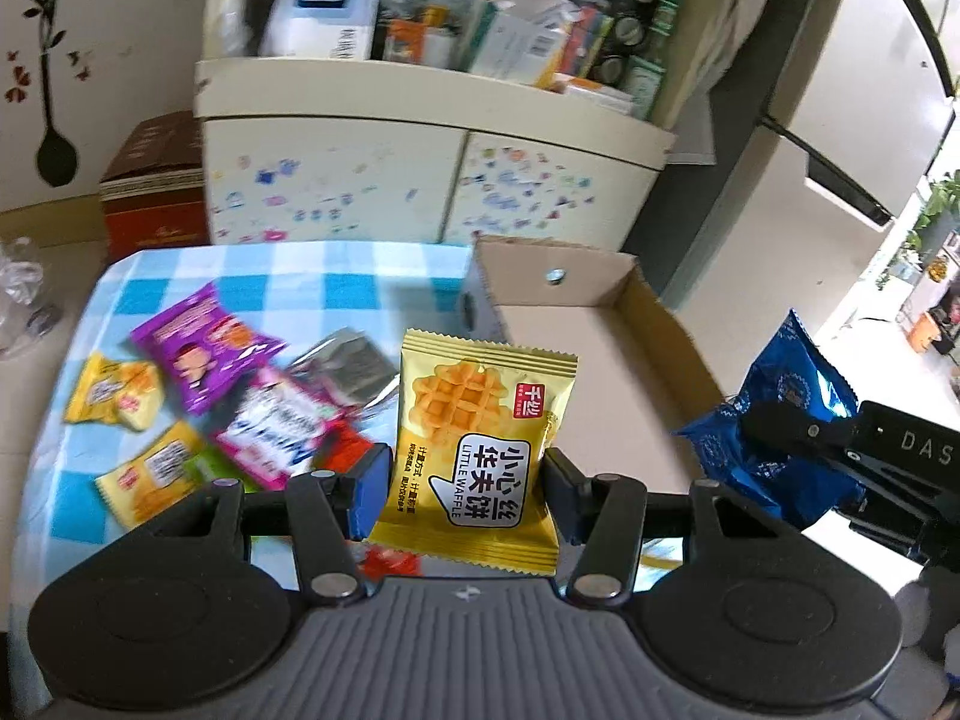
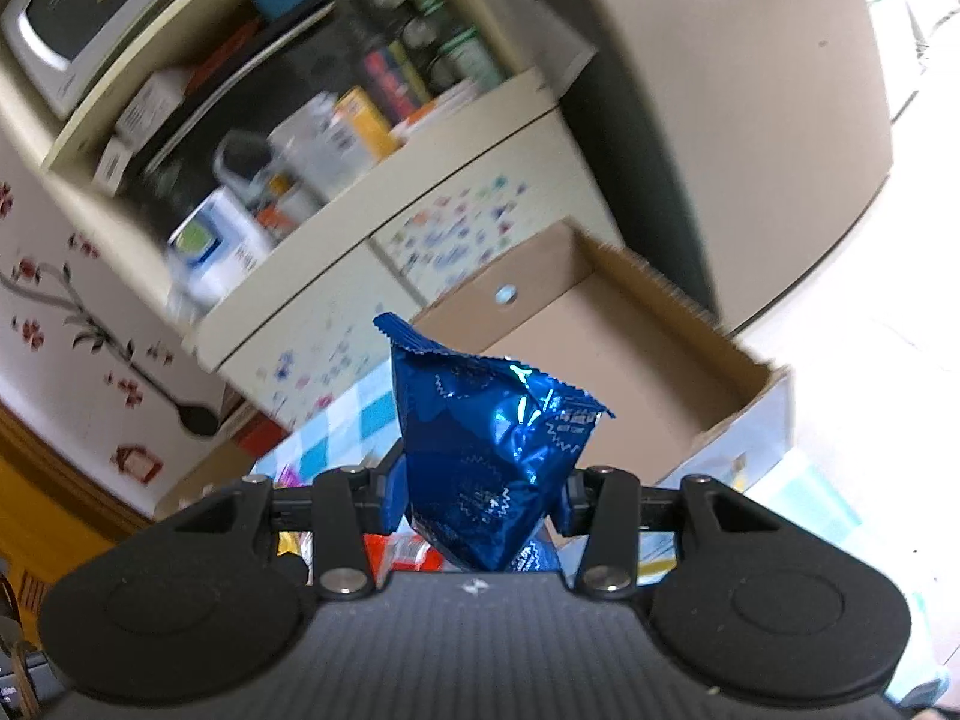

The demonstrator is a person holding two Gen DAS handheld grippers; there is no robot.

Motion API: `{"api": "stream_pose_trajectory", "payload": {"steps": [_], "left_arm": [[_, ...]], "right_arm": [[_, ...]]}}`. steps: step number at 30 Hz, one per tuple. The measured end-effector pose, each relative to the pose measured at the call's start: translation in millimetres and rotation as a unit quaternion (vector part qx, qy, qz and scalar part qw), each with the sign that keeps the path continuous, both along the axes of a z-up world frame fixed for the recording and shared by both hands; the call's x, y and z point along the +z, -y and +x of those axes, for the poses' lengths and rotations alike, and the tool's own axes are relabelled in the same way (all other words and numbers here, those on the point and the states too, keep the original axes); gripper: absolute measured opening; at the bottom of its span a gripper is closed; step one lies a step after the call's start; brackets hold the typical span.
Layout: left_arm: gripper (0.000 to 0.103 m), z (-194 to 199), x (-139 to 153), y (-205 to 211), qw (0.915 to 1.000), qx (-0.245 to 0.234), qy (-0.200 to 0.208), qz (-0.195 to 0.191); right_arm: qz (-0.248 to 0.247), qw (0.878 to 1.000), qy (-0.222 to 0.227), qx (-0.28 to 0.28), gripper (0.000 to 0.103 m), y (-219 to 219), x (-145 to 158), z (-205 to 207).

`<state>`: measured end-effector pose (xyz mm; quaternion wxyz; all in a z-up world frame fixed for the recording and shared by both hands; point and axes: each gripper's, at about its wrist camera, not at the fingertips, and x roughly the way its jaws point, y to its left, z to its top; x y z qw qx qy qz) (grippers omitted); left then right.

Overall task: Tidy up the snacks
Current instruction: 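Carry the yellow packet and blue bag with both grippers over the cardboard box, then open both grippers to drop the yellow packet and blue bag into the box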

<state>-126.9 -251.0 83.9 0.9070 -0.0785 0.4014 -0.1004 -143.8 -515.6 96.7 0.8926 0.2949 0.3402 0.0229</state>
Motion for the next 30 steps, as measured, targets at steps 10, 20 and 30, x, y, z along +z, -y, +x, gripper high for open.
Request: {"api": "stream_pose_trajectory", "payload": {"steps": [10,20,30], "left_arm": [[0.059,30,-8,42,0.9994,-0.029,-0.013,-0.013],[0.06,52,-29,78,0.9983,-0.049,-0.031,-0.005],[0.088,61,-32,93,0.9971,-0.066,-0.018,0.031]], "right_arm": [[0.039,0.998,-0.012,-0.04,0.045,29,-8,14],[0.062,0.994,-0.043,-0.079,0.045,46,-24,42],[0.082,0.991,-0.046,-0.094,0.066,47,-31,51]]}}
